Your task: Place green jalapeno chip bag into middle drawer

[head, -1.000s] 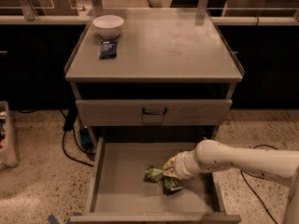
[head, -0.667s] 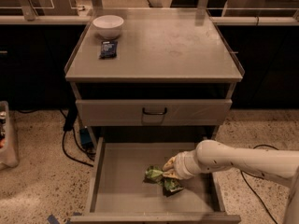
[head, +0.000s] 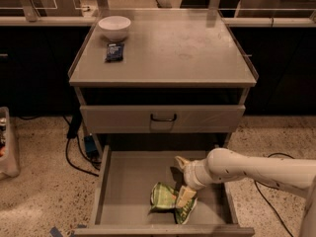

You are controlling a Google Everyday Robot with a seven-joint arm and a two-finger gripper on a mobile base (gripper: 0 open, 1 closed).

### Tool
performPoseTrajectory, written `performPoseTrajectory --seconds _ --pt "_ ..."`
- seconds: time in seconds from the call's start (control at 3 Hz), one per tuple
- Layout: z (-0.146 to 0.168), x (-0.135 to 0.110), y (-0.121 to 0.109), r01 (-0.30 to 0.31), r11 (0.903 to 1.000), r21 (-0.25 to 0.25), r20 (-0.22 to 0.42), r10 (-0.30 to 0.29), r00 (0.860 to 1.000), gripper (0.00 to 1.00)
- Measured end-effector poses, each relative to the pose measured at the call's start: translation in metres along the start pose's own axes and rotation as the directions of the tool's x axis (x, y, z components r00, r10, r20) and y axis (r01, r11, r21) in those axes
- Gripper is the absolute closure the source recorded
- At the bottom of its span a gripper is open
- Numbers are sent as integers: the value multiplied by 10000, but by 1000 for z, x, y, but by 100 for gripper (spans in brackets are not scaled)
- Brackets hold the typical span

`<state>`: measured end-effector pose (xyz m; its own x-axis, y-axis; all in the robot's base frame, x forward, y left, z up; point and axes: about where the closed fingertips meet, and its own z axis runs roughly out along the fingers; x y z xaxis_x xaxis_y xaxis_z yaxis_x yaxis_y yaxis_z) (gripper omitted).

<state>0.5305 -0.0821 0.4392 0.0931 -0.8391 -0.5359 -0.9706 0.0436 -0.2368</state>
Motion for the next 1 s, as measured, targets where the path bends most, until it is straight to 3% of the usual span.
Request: performPoseTrajectory --seconds 0.33,1.0 --pt "0 0 0 0 10000 0 0 0 10000 0" --pt "-52 -18 -9 669 9919 1076 -1000 -562 9934 0"
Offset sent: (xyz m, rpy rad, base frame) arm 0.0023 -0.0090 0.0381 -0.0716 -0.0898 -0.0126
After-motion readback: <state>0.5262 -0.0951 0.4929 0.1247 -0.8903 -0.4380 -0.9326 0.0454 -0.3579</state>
